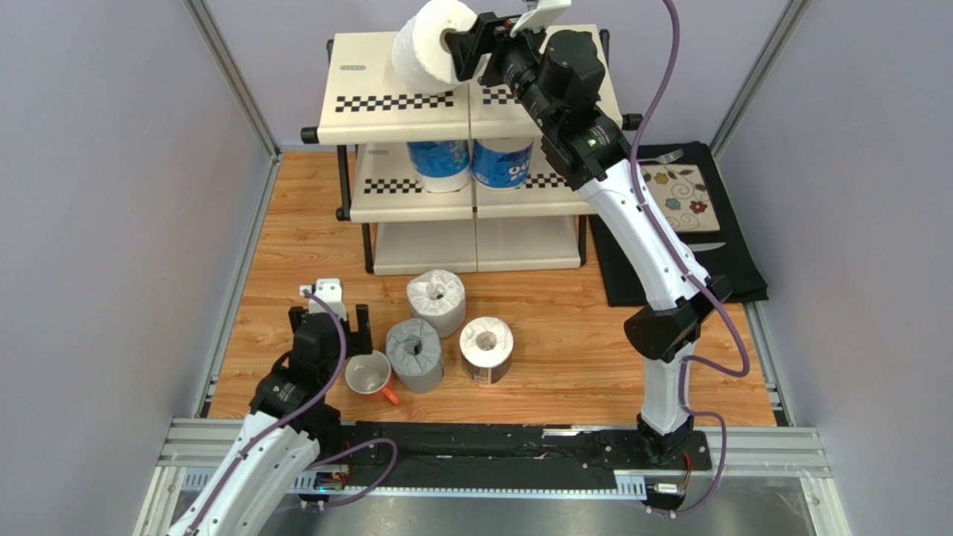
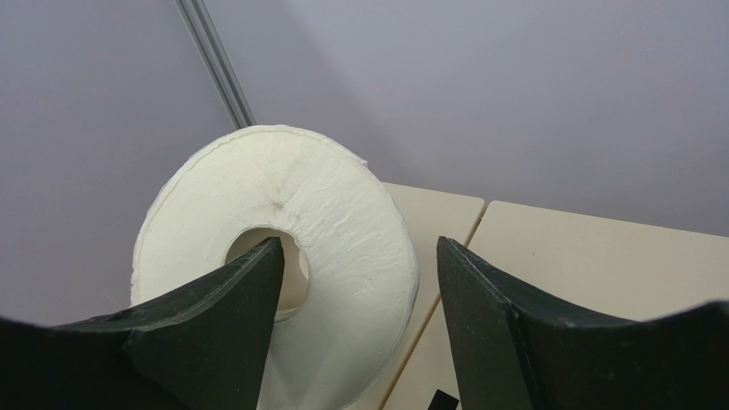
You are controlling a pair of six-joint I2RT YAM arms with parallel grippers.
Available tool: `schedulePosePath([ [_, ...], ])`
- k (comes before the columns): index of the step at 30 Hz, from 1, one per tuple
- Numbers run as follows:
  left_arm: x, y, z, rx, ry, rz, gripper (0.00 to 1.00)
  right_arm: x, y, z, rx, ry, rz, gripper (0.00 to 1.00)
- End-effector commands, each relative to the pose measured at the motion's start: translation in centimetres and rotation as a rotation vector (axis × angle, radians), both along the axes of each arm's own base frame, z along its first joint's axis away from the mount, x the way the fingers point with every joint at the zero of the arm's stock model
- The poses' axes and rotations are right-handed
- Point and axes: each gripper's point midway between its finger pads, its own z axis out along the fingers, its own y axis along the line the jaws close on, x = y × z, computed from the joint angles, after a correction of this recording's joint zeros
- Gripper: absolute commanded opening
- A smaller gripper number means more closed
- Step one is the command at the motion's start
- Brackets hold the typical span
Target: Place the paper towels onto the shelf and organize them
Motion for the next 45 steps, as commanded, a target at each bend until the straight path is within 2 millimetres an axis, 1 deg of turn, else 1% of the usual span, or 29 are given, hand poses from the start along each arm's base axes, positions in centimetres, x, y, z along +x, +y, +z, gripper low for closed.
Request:
schedulePosePath([
  [1, 0.5, -0.3, 1.6, -0.014, -0.034, -0.005, 0.98, -1.0, -0.3, 3.5, 0.070, -0.099, 0.017, 0.70],
  [3, 0.5, -0.3, 1.5, -0.013, -0.032, -0.005, 0.98, -1.0, -0.1, 3.6, 0.076, -0.105, 0.024, 0.70],
  [4, 0.5, -0.3, 1.6, -0.014, -0.034, -0.005, 0.97, -1.2, -0.2, 4.1, 0.087, -0.117, 0.025, 0.70],
  [8, 0.5, -0.3, 1.5, -0.013, -0.031, -0.007, 0.98, -1.2, -0.1, 4.7, 0.100, -0.132, 0.027, 0.71],
  [16, 0.5, -0.3, 1.5, -0.011, -0.028, -0.007, 0.98, -0.8, 0.3, 4.3, 0.100, -0.131, 0.037, 0.71],
  [19, 0.5, -0.3, 1.5, -0.011, -0.028, -0.007, 0.98, -1.1, 0.5, 3.9, 0.081, -0.119, 0.050, 0.71],
  [20, 0.5, -0.3, 1.4, -0.011, -0.026, -0.009, 0.98, -1.3, 0.3, 4.0, 0.076, -0.121, 0.050, 0.71],
  [21, 0.5, -0.3, 1.4, -0.011, -0.025, -0.009, 0.98, -1.8, 0.2, 3.5, 0.061, -0.107, 0.058, 0.72],
  [22, 0.5, -0.3, 1.4, -0.011, -0.026, -0.009, 0.98, -2.5, 0.0, 3.7, 0.061, -0.111, 0.069, 0.71],
  [23, 0.5, -0.3, 1.4, -0.011, -0.026, -0.009, 0.98, -3.1, 0.0, 3.4, 0.051, -0.105, 0.076, 0.72],
  [24, 0.5, -0.3, 1.4, -0.010, -0.025, -0.007, 0.98, -4.8, -0.7, 3.4, 0.032, -0.108, 0.080, 0.72],
  [25, 0.5, -0.2, 1.4, -0.010, -0.025, -0.005, 0.98, -5.8, -0.7, 3.2, 0.018, -0.114, 0.090, 0.73],
  [26, 0.4, -0.2, 1.5, -0.010, -0.026, -0.004, 0.98, -7.7, 0.0, 3.0, 0.003, -0.116, 0.111, 0.75],
  [27, 0.5, -0.2, 1.5, -0.009, -0.028, -0.001, 0.98, -10.8, -1.6, 5.1, 0.009, -0.160, 0.103, 0.76],
  [28, 0.4, -0.1, 1.5, -0.009, -0.028, 0.001, 0.98, -10.8, -1.2, 1.7, -0.049, -0.084, 0.072, 0.76],
  [29, 0.5, -0.1, 1.6, -0.010, -0.030, 0.004, 0.98, -13.1, -0.5, 1.2, -0.056, -0.065, 0.098, 0.77],
  [30, 0.4, 0.0, 1.6, -0.010, -0.031, 0.007, 0.98, -14.2, -0.6, -0.1, -0.072, -0.033, 0.094, 0.77],
  [31, 0.5, 0.0, 1.6, -0.009, -0.032, 0.012, 0.98, -15.4, -1.7, -2.3, -0.077, 0.034, 0.070, 0.77],
  [32, 0.5, 0.0, 1.7, -0.012, -0.035, 0.015, 0.98, -17.0, -1.1, -4.1, -0.087, 0.079, 0.097, 0.77],
  [33, 0.5, 0.1, 1.8, -0.014, -0.042, 0.016, 0.98, -17.8, -0.9, -5.6, -0.088, 0.121, 0.111, 0.77],
  [34, 0.5, 0.1, 1.9, -0.016, -0.045, 0.017, 0.98, -19.2, -1.6, -6.8, -0.072, 0.177, 0.127, 0.77],
  [35, 0.5, 0.1, 1.9, -0.018, -0.047, 0.019, 0.98, -19.8, -0.7, -10.9, -0.125, 0.255, 0.145, 0.77],
  [36, 0.5, 0.0, 2.0, -0.021, -0.054, 0.018, 0.98, -20.3, -0.8, -12.6, -0.141, 0.296, 0.151, 0.77],
  [38, 0.5, 0.0, 2.0, -0.023, -0.056, 0.014, 0.98, -21.1, -0.8, -17.9, -0.185, 0.425, 0.154, 0.78],
  [39, 0.5, 0.0, 1.9, -0.023, -0.055, 0.015, 0.98, -21.4, -0.8, -19.7, -0.207, 0.458, 0.157, 0.78],
  [41, 0.5, 0.0, 1.9, -0.023, -0.055, 0.013, 0.98, -21.5, -0.4, -22.6, -0.256, 0.498, 0.173, 0.78],
  [42, 0.5, -0.1, 1.9, -0.023, -0.053, 0.012, 0.98, -21.6, -0.3, -24.6, -0.304, 0.524, 0.173, 0.78],
  [44, 0.5, -0.2, 1.9, -0.026, -0.053, 0.008, 0.98, -21.5, -0.1, -26.6, -0.354, 0.547, 0.170, 0.79],
  [45, 0.5, -0.2, 1.9, -0.025, -0.052, 0.008, 0.98, -21.4, 0.4, -28.2, -0.393, 0.566, 0.183, 0.80],
])
